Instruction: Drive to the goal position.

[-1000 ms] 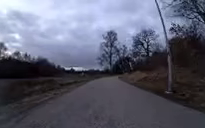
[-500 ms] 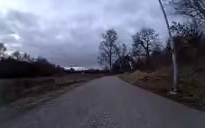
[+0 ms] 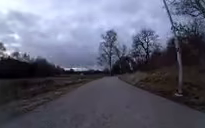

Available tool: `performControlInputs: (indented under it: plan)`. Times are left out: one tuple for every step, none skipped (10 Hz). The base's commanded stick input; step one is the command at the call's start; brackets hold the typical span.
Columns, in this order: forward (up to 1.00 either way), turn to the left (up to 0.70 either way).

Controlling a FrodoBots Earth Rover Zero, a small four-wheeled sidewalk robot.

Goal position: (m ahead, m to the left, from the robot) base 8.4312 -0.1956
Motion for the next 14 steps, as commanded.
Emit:
performControlInputs:
  plan:
    - [0.50, 0.00]
    - [0.50, 0.00]
    - [0.50, 0.00]
    - [0.50, 0.00]
    - [0.50, 0.00]
    - [0.50, 0.00]
    - [0.50, 0.00]
    - [0.50, 0.00]
    - [0.50, 0.00]
    - [0.50, 0.00]
    - [0.50, 0.00]
    - [0.50, 0.00]
    - [0.50, 0.00]
    - [0.50, 0.00]
